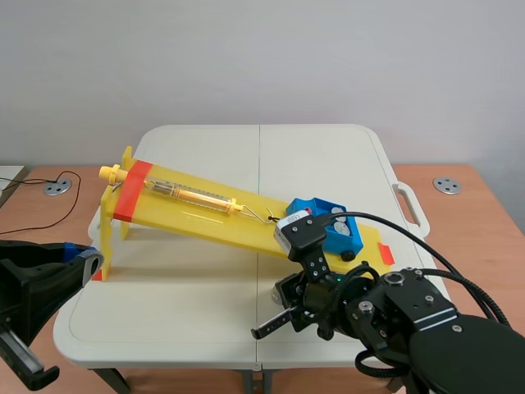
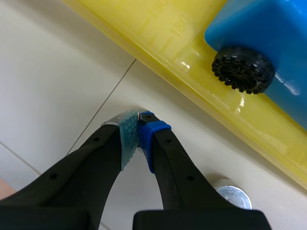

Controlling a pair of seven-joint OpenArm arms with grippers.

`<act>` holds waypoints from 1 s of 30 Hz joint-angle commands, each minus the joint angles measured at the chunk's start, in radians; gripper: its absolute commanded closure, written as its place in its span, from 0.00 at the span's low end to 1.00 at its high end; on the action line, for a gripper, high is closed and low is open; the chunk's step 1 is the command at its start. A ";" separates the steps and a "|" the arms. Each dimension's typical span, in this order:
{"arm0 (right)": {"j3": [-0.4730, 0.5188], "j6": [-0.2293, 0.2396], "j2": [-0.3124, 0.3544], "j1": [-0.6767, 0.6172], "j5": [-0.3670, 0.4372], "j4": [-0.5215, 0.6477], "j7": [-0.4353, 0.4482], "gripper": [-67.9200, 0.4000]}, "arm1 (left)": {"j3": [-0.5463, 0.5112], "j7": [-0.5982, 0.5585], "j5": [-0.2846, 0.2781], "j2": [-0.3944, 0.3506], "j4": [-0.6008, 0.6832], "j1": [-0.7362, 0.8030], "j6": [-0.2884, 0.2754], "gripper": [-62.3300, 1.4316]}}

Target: Place the four metal weights on the blue cart on the ramp.

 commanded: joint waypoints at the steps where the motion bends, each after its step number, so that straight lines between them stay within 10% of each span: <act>1: -0.012 -0.018 0.035 0.054 0.014 0.120 -0.001 0.98 | -0.013 -0.107 -0.077 0.003 0.065 -0.019 -0.025 0.93; 18: 0.011 -0.014 0.252 -0.265 0.134 0.639 -0.095 0.98 | -0.013 -0.107 -0.077 0.002 0.065 -0.019 -0.025 0.93; 30: 0.286 -0.014 0.286 -0.438 0.422 0.937 -0.146 0.99 | -0.013 -0.107 -0.077 0.002 0.065 -0.019 -0.025 0.93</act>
